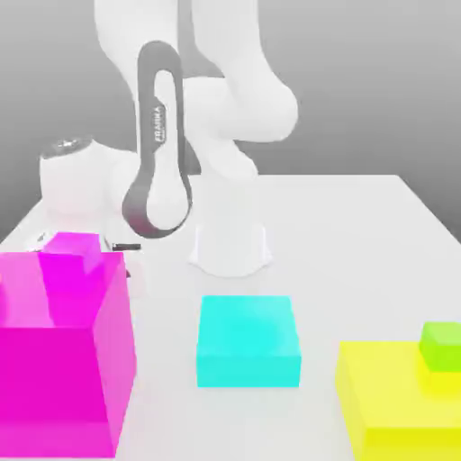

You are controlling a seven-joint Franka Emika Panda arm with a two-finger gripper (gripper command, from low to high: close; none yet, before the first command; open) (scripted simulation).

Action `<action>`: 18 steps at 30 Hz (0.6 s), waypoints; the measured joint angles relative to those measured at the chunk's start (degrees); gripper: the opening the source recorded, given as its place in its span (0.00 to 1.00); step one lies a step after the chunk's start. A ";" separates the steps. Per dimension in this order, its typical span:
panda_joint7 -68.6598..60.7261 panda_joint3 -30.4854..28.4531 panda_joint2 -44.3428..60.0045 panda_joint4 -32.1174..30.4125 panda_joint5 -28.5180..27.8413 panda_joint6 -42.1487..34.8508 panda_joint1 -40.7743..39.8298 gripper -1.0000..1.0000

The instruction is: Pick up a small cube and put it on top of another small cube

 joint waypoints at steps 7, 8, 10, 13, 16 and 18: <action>-3.95 8.64 5.46 0.13 3.51 4.72 -8.46 0.00; -3.95 8.64 5.46 0.13 3.51 4.72 -8.46 0.00; -3.93 8.64 5.46 0.13 3.49 4.68 -8.46 0.00; -4.03 8.98 5.73 0.11 3.52 4.83 -8.84 0.00; -3.00 7.12 4.15 0.18 2.81 3.48 -6.87 0.00; -1.53 5.06 2.57 0.13 1.38 2.17 -4.95 0.00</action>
